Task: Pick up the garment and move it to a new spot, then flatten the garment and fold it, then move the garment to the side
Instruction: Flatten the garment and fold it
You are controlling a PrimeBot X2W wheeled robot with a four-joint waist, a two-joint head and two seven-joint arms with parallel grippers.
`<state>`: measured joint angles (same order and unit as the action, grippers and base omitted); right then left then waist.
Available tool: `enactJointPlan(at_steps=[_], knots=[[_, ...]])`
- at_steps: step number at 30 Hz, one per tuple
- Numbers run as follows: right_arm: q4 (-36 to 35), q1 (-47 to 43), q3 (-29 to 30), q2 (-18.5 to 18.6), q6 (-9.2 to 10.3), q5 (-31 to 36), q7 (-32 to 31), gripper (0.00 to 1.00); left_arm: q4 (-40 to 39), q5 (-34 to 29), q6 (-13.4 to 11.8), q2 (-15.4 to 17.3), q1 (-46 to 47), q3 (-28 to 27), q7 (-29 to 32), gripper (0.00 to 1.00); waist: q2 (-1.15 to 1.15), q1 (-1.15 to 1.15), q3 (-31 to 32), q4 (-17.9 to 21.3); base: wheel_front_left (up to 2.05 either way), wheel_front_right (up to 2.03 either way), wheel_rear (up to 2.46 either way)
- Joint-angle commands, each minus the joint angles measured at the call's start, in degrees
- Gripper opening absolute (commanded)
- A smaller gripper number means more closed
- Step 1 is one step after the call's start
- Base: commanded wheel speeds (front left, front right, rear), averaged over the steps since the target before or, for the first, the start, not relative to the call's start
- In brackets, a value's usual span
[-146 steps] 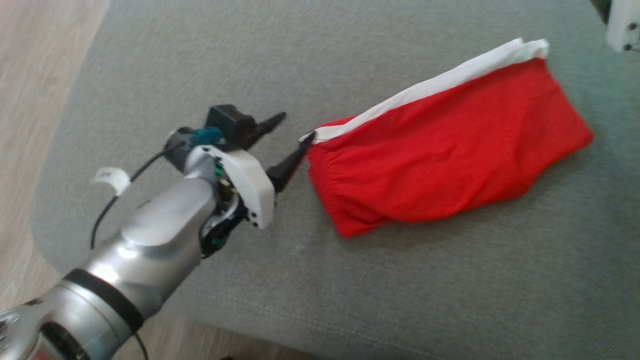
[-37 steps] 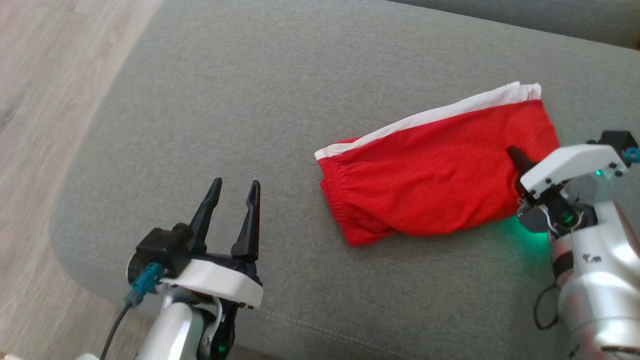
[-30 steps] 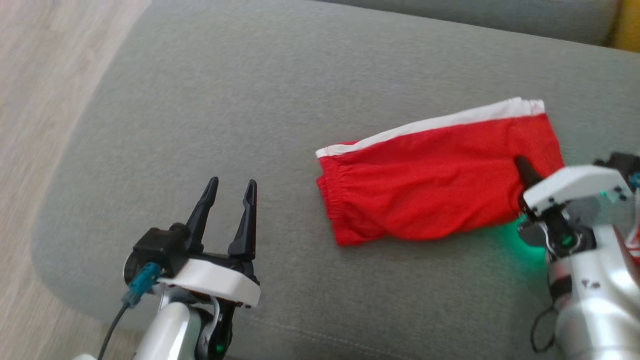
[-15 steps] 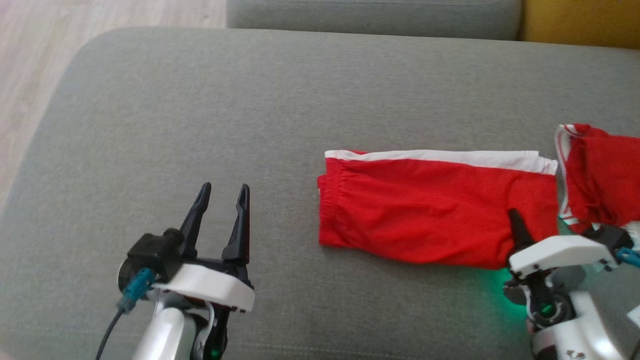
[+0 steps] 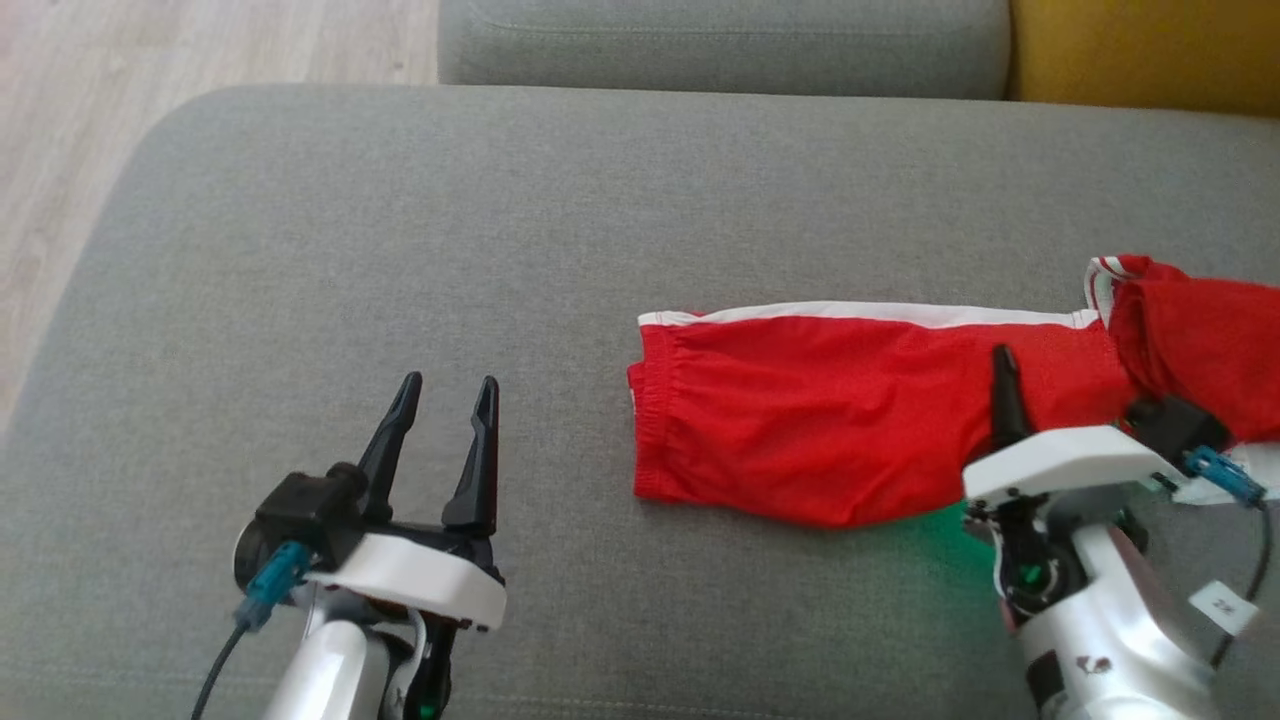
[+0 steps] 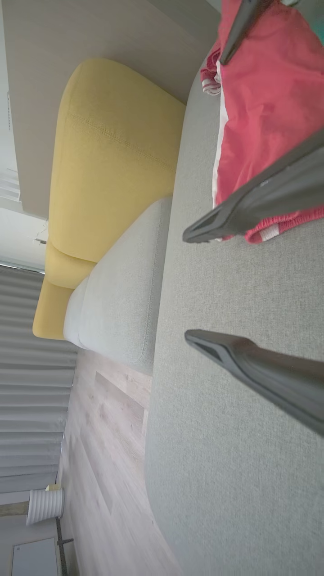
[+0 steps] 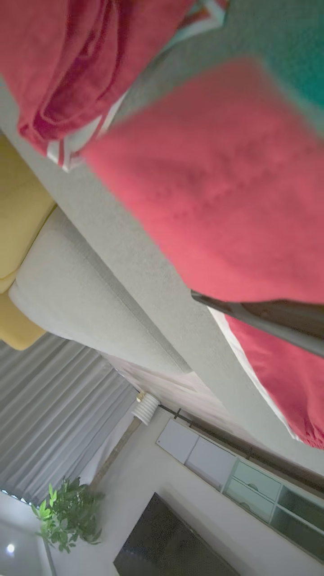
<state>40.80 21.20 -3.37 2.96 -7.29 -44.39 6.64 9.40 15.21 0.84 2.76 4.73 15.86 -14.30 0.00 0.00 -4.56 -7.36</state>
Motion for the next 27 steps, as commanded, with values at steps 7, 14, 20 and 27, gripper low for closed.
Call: enactJointPlan(at_steps=[7,14,20,27], knots=[[-4.2,3.7,-8.3,-0.1,-0.2,1.5,3.1,0.0,-1.2,-0.2,0.2,0.1,0.1,-2.1,-0.7,1.0,0.0,0.0,1.5,-1.8,0.0,0.0,0.0],[-5.0,3.8,-16.0,-0.1,-0.2,0.4,1.7,0.0,-1.0,0.1,0.0,0.1,-0.5,-1.5,-0.7,1.0,0.0,0.0,2.5,-4.6,0.0,0.0,0.0],[-4.6,4.6,-23.2,-0.1,-0.2,-1.7,1.4,0.0,-0.7,0.5,-0.1,0.1,-1.5,-0.7,-0.7,1.0,0.0,0.0,3.2,-7.6,0.0,0.0,0.0],[-0.2,6.7,-29.2,-0.1,-0.2,-1.0,0.4,0.0,-0.7,0.9,-0.4,0.1,-1.9,-0.2,-0.7,1.0,0.0,0.0,3.3,-10.1,0.0,0.0,0.0]])
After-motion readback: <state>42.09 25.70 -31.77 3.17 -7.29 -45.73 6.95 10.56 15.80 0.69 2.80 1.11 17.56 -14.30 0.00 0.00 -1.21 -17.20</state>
